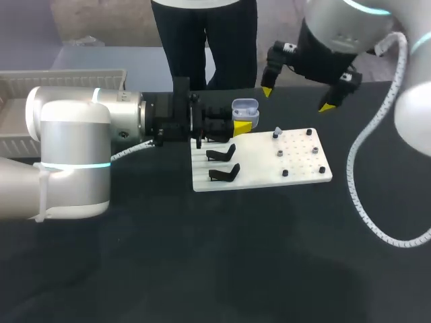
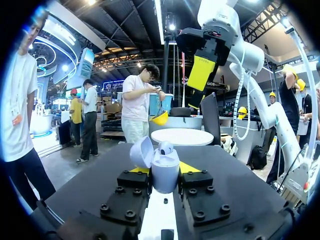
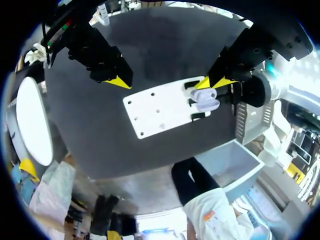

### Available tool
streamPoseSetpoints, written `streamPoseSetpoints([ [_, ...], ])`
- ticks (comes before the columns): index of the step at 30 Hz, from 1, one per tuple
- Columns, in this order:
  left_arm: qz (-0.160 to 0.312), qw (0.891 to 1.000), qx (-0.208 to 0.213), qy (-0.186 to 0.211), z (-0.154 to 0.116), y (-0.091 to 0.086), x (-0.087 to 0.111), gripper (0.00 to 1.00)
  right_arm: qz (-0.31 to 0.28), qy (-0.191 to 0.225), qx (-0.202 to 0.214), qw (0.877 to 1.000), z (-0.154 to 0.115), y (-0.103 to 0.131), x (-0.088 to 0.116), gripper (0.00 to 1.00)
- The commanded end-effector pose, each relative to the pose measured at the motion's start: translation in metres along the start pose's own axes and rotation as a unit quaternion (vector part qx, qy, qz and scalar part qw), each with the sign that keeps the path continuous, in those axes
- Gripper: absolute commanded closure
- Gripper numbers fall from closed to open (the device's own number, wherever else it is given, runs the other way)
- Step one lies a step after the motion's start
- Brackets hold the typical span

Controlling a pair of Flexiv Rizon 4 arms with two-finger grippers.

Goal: Pick up each earbud case from the left stands, insert the matching earbuds, close the lid, and place the case in the box.

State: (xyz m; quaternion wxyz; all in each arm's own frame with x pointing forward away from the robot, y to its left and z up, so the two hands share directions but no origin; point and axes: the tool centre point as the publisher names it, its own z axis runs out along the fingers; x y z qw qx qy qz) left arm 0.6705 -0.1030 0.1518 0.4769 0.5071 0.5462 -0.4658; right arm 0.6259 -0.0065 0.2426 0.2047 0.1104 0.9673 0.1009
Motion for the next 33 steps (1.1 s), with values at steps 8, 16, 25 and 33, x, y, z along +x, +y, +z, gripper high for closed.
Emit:
streamPoseSetpoints([
  [8, 0.002, 1.0, -0.004, -0.003, 0.0, -0.002, 0.001, 1.0, 0.001, -0.02, -0.023, 1.0, 0.001, -0.004, 0.003, 0.0],
  [16, 0.002, 1.0, -0.004, -0.003, 0.0, -0.002, 0.001, 1.0, 0.003, -0.012, -0.025, 1.0, 0.03, -0.023, -0.017, 0.0],
  [25, 0.002, 1.0, -0.004, -0.003, 0.0, -0.002, 0.001, 1.0, 0.008, 0.018, -0.03, 0.999, 0.094, -0.032, -0.049, 0.0],
  [33, 0.002, 1.0, -0.004, -0.003, 0.0, -0.002, 0.001, 1.0, -0.007, 0.041, -0.013, 0.999, 0.156, -0.031, -0.051, 0.0],
])
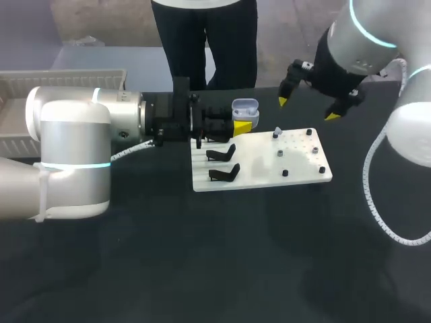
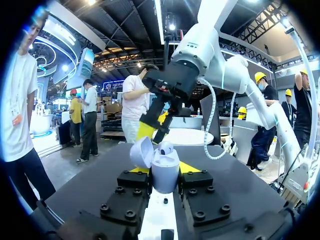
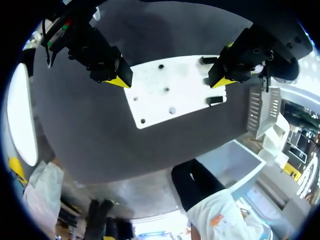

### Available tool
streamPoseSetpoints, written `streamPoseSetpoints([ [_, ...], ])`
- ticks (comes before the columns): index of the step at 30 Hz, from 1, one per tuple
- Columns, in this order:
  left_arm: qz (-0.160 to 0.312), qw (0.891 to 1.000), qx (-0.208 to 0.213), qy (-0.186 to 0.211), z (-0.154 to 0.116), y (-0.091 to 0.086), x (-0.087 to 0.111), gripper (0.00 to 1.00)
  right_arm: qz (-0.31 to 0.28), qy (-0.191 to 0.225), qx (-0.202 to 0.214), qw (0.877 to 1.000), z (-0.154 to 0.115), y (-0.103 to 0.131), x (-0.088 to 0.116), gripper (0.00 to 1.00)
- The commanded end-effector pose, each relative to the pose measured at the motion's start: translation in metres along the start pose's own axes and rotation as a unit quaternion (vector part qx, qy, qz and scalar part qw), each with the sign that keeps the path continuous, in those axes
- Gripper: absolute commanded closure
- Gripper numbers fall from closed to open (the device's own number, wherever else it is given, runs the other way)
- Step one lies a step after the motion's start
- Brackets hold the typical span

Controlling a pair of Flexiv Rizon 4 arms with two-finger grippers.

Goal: Pick up each earbud case from the left stands, insert the matching earbuds, close the lid, and place the case in the box.

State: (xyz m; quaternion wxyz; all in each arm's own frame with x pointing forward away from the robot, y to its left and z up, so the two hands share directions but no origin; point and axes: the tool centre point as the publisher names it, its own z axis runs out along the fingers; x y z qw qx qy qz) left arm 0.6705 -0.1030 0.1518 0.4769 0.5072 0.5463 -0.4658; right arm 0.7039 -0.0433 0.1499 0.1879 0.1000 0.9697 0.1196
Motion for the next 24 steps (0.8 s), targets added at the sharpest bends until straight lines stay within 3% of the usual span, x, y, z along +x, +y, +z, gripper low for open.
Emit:
streamPoseSetpoints([
  [1, 0.002, 1.0, -0.004, -0.003, 0.0, -0.002, 0.001, 1.0, -0.004, 0.03, 0.009, 0.999, 0.055, 0.011, -0.008, 0.0],
  [9, 0.002, 1.0, -0.004, -0.003, 0.0, -0.002, 0.001, 1.0, -0.004, 0.059, 0.018, 0.998, 0.092, 0.011, -0.002, 0.0],
  [24, 0.002, 1.0, -0.004, -0.003, 0.0, -0.002, 0.001, 1.0, 0.004, 0.066, 0.023, 0.998, 0.122, 0.007, -0.006, 0.02],
])
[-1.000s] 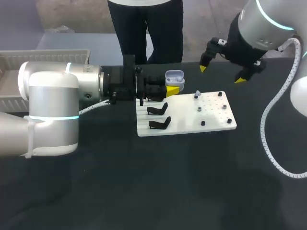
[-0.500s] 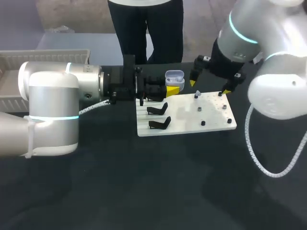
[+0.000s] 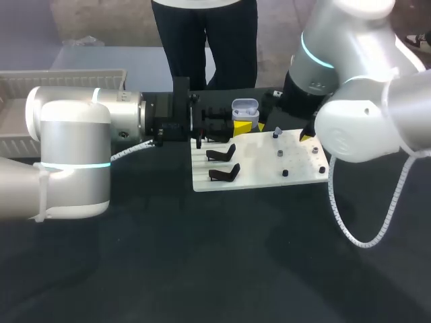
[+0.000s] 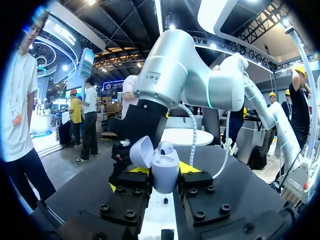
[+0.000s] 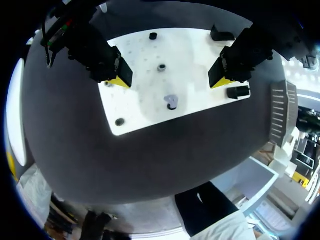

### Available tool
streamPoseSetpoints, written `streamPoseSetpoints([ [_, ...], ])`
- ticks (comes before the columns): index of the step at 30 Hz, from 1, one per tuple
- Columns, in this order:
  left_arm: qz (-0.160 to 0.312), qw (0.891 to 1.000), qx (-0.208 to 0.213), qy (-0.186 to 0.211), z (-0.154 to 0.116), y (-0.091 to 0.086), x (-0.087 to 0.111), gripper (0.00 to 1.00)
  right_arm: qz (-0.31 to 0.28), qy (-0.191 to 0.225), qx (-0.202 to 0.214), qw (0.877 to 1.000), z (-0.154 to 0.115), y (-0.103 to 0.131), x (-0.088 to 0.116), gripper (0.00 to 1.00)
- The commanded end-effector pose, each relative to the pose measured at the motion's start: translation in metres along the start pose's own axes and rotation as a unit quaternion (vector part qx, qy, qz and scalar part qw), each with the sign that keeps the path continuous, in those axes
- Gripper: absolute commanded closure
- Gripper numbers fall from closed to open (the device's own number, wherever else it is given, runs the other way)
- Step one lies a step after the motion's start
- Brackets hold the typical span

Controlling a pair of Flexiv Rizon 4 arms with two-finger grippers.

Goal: Pick up each earbud case from the left stands, insert the matching earbuds, close the lid, and place the case in the box.

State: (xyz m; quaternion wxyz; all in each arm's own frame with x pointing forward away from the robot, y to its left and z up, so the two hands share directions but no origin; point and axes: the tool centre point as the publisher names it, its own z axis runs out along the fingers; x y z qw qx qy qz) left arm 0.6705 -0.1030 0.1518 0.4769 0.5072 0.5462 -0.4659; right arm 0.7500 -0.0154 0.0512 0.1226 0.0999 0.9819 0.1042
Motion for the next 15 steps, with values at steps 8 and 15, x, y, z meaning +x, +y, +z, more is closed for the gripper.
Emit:
streamPoseSetpoints([
  [8, 0.002, 1.0, -0.004, -0.003, 0.0002, -0.0018, 0.0013, 1.0, 0.002, -0.003, -0.001, 1.0, 0.0152, 0.0015, -0.0097, 0.21],
  [15, 0.002, 1.0, -0.004, -0.003, 0.0002, -0.0018, 0.0013, 1.0, 0.005, -0.002, -0.002, 1.0, 0.0178, 0.0009, -0.011, 0.36],
])
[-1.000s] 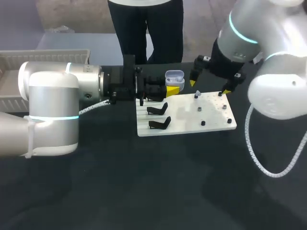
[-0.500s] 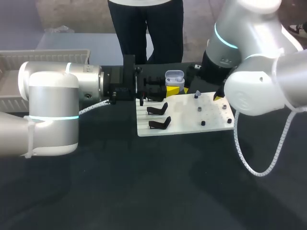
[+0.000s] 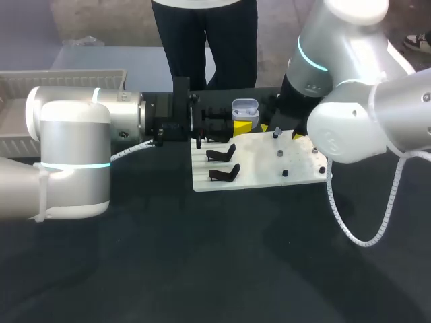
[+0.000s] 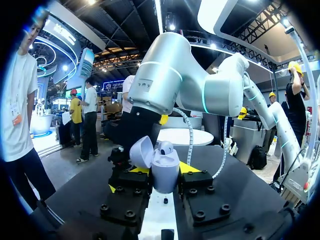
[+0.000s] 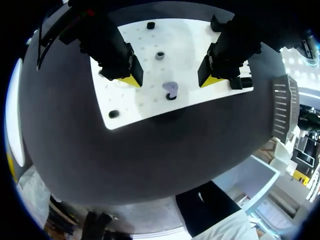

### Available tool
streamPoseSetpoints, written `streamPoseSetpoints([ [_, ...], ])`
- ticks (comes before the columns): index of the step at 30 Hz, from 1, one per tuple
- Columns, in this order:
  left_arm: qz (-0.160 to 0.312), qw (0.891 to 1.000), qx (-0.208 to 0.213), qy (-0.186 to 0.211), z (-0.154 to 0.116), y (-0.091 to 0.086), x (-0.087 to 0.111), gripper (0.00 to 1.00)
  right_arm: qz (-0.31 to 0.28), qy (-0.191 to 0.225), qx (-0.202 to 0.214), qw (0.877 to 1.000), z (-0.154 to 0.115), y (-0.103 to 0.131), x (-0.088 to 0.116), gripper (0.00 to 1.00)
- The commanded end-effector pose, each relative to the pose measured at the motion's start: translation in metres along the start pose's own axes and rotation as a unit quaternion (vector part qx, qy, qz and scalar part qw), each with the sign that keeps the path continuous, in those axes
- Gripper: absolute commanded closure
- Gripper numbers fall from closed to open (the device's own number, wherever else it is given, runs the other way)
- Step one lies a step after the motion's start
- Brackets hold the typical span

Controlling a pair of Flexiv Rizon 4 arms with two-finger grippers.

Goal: Pick up each earbud case from the left stands, insert the matching earbuds, close the lid, and place the case in the box.

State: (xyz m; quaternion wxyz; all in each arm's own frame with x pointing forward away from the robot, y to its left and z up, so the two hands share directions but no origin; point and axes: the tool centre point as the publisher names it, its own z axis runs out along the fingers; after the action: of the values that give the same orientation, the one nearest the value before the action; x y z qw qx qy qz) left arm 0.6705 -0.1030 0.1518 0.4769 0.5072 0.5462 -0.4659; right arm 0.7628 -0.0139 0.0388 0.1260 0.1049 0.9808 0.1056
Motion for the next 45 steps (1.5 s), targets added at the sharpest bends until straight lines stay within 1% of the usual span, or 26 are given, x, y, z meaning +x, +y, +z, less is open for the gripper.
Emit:
streamPoseSetpoints([
  [1, 0.002, 1.0, -0.004, -0.003, 0.0, -0.002, 0.001, 1.0, 0.001, 0.002, -0.001, 1.0, 0.003, 0.0, -0.002, 0.36],
  [7, 0.002, 1.0, -0.004, -0.003, 0.0, -0.002, 0.001, 1.0, 0.001, 0.004, -0.002, 1.0, 0.004, 0.0, -0.002, 0.42],
  [11, 0.002, 1.0, -0.004, -0.003, 0.0, -0.002, 0.001, 1.0, 0.003, 0.005, -0.004, 1.0, 0.004, 0.0, -0.002, 0.51],
  [33, 0.002, 1.0, -0.004, -0.003, 0.0, -0.002, 0.001, 1.0, 0.003, 0.015, -0.007, 1.0, 0.013, 0.004, -0.004, 0.57],
  [39, 0.002, 1.0, -0.004, -0.003, 0.0, -0.002, 0.001, 1.0, 0.005, 0.016, -0.007, 1.0, 0.014, 0.003, -0.004, 0.61],
  [45, 0.002, 1.0, -0.004, -0.003, 0.0, -0.002, 0.001, 1.0, 0.008, 0.017, -0.009, 1.0, 0.017, 0.003, -0.004, 0.62],
])
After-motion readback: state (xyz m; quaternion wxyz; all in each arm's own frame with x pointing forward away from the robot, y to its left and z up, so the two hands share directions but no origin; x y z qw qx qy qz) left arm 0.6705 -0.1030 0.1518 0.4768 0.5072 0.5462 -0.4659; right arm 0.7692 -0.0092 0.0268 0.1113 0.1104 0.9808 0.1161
